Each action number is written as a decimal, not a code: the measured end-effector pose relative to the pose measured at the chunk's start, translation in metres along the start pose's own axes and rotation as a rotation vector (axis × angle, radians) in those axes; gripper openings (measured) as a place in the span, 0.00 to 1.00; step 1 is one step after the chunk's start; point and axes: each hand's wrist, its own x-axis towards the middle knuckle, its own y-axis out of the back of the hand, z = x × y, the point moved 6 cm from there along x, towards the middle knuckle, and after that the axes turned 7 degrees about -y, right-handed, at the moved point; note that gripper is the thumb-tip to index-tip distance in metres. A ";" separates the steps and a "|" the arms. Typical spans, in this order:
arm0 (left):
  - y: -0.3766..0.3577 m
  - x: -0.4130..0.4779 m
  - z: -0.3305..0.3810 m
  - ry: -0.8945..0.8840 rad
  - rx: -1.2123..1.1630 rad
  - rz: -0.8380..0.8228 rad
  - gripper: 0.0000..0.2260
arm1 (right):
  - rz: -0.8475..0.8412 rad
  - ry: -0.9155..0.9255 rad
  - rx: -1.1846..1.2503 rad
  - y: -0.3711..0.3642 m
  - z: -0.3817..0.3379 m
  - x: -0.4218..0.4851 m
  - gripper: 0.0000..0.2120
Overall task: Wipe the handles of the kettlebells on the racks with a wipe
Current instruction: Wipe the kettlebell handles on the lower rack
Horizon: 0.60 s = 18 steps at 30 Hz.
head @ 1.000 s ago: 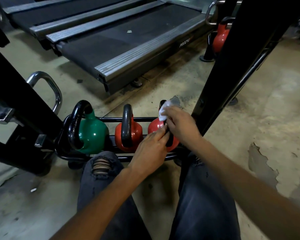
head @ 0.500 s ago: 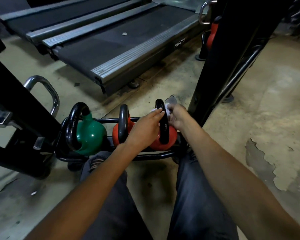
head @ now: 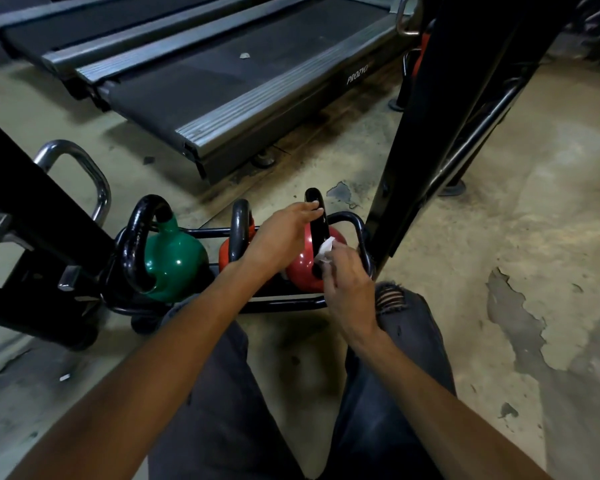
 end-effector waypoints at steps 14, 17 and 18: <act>0.010 0.013 0.006 0.001 0.100 -0.115 0.22 | -0.513 1.015 -1.452 -0.051 -0.035 0.005 0.31; 0.006 0.012 0.007 -0.004 0.119 -0.128 0.22 | -0.527 1.018 -1.282 -0.050 -0.037 0.016 0.23; 0.004 0.011 0.006 -0.013 0.125 -0.128 0.22 | -0.524 1.075 -1.162 -0.043 -0.037 0.014 0.18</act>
